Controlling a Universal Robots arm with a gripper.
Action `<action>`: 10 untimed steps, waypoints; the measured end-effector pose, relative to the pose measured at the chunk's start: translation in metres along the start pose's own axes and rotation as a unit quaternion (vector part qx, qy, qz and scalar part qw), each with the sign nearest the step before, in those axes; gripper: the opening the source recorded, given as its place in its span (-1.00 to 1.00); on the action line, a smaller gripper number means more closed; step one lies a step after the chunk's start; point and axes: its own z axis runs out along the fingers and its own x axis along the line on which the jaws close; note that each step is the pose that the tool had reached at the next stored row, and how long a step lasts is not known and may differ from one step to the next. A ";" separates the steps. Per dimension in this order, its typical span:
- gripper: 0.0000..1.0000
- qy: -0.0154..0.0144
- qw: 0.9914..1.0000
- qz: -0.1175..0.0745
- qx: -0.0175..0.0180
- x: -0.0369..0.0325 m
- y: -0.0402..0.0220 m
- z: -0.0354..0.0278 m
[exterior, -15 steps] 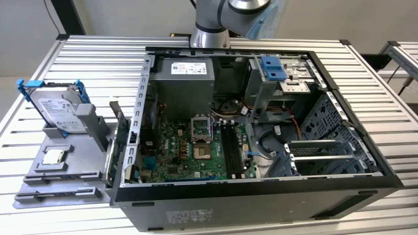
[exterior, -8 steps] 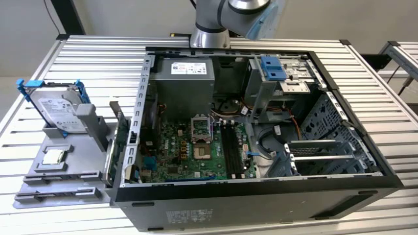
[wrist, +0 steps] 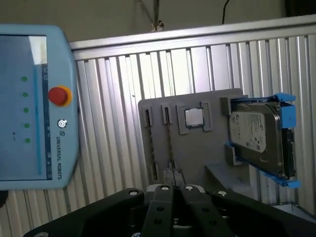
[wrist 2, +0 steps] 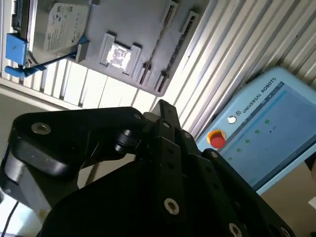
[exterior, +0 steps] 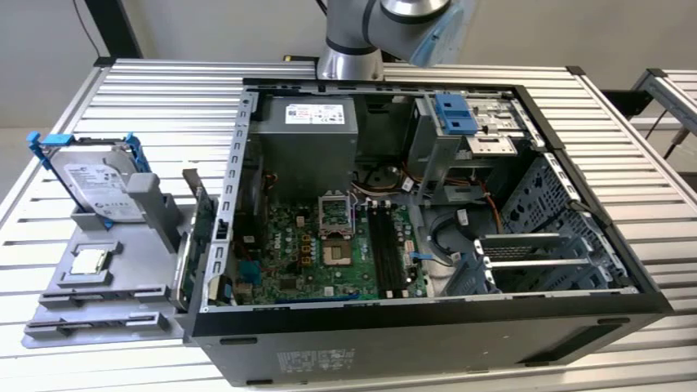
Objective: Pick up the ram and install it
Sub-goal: 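Pick up the ram and move it above insertion slot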
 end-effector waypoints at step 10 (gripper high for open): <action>-1.00 0.001 0.997 -0.083 -0.003 0.0003 0.0004 0.0055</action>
